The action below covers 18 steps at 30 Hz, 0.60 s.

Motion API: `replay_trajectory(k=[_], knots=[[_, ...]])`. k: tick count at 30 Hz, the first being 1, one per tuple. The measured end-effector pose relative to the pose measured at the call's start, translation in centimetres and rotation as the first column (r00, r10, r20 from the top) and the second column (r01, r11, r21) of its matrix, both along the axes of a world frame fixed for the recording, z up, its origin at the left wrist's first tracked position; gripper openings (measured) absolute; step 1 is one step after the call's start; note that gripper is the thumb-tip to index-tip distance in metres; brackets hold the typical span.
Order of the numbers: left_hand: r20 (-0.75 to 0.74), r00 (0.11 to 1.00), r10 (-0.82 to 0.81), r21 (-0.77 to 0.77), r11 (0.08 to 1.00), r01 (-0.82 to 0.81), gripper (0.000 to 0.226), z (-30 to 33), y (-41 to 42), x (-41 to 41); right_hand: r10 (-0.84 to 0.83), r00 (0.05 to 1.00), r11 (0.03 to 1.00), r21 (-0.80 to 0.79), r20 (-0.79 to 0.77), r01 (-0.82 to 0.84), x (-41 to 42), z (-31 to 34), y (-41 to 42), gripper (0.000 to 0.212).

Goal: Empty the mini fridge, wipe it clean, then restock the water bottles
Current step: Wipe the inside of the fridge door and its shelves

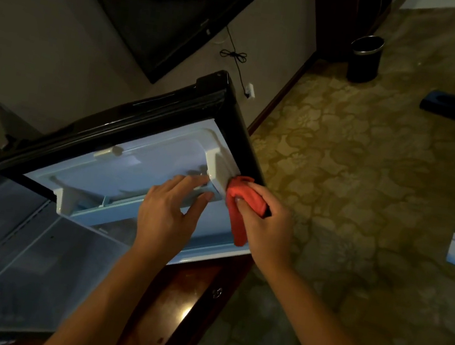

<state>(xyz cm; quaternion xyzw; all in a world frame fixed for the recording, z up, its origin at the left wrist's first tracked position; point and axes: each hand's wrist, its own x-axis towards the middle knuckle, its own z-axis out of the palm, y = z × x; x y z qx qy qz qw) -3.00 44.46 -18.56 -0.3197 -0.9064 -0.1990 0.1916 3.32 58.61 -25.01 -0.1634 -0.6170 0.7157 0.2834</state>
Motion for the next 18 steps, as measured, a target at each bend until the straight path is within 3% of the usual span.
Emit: replay_trajectory(k=[3,6,9,15,18], knots=[[0.009,1.0,-0.002,0.002,1.0,0.002,0.028,-0.2,-0.1,-0.2,0.02,0.992,0.998,-0.063,0.125,-0.012,0.0,-3.5,-0.2,0.024],[0.008,1.0,0.0,0.016,1.0,0.0,0.028,-0.3,0.0,-0.4,0.129,0.963,0.943,-0.329,0.234,-0.046,-0.2,-7.4,0.2,0.015],[0.003,1.0,-0.024,0.016,1.0,0.024,0.024,-0.3,-0.1,-0.2,0.144,0.927,0.966,-0.252,0.347,-0.056,0.1,-11.0,0.3,0.014],[-0.001,1.0,-0.028,0.015,1.0,0.028,0.025,-0.4,-0.2,-0.2,0.135,0.875,0.959,-0.282,0.466,0.002,0.0,-14.3,0.2,0.025],[0.024,1.0,-0.011,0.015,1.0,0.011,0.025,-0.3,0.1,-0.4,0.193,0.853,0.964,-0.256,0.484,-0.072,-0.5,-14.8,0.5,0.022]])
